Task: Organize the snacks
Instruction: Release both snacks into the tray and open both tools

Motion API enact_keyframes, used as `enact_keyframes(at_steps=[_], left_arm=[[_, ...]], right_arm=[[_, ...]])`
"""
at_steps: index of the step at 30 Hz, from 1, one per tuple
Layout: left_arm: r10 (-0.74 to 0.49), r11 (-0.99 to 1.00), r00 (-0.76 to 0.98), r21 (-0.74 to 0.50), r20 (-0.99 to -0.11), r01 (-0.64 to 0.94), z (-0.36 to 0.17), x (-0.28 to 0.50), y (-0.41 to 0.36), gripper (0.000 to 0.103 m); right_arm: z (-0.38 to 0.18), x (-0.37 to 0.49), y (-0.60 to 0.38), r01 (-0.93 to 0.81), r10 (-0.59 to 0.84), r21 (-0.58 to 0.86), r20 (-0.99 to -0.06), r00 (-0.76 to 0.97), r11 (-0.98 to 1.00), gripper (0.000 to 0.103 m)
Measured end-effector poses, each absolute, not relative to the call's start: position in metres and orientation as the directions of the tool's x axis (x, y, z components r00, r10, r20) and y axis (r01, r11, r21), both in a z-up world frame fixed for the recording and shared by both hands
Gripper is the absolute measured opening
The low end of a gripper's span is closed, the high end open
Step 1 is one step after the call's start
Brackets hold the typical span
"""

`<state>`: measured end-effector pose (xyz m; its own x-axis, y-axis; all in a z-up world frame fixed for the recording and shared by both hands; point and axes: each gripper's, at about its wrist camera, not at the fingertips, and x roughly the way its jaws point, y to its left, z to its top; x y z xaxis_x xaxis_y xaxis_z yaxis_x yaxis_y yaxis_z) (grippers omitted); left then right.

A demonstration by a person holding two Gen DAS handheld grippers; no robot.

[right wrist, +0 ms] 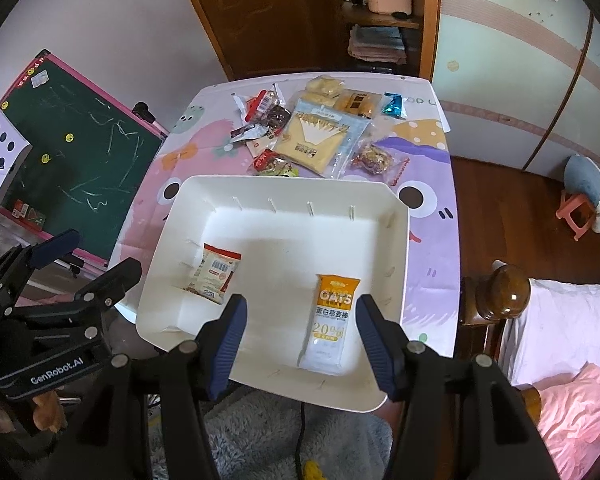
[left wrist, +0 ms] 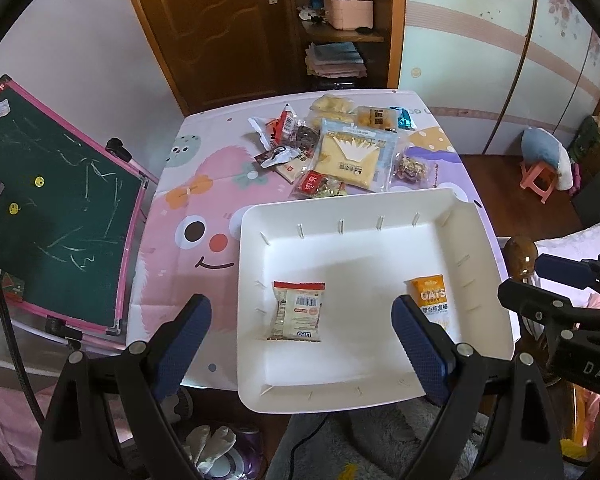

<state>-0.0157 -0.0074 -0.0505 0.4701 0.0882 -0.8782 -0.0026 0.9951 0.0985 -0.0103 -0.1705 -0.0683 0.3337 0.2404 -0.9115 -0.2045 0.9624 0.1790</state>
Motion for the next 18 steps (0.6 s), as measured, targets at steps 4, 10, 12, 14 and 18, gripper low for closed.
enact_keyframes(at_steps=[4, 10, 12, 14, 18], left_arm=[[0.096, 0.995, 0.468, 0.103, -0.879, -0.011, -0.050, -0.017, -0.005, 0.091], [0.096, 0.995, 0.457, 0.102, -0.884, -0.013, -0.052, -0.013, -0.003, 0.091], [0.094, 0.995, 0.454, 0.101, -0.886, -0.008, -0.054, -0.010, -0.003, 0.091], [0.092, 0.995, 0.448, 0.102, -0.889, -0.002, -0.056, -0.005, -0.002, 0.091], [0.057, 0.998, 0.431, 0.069, -0.900, 0.014, -0.060, 0.011, -0.001, 0.091]], right_arm=[[-0.069, -0.010, -0.167, -0.213, 0.248, 0.184, -0.912, 0.327, 0.959, 0.057], [-0.070, -0.005, -0.166, -0.216, 0.245, 0.180, -0.911, 0.331, 0.960, 0.057], [-0.071, -0.002, -0.166, -0.213, 0.246, 0.182, -0.912, 0.328, 0.960, 0.057], [-0.072, 0.001, -0.166, -0.211, 0.250, 0.188, -0.913, 0.324, 0.959, 0.057], [-0.075, 0.011, -0.168, -0.207, 0.228, 0.166, -0.919, 0.321, 0.964, 0.060]])
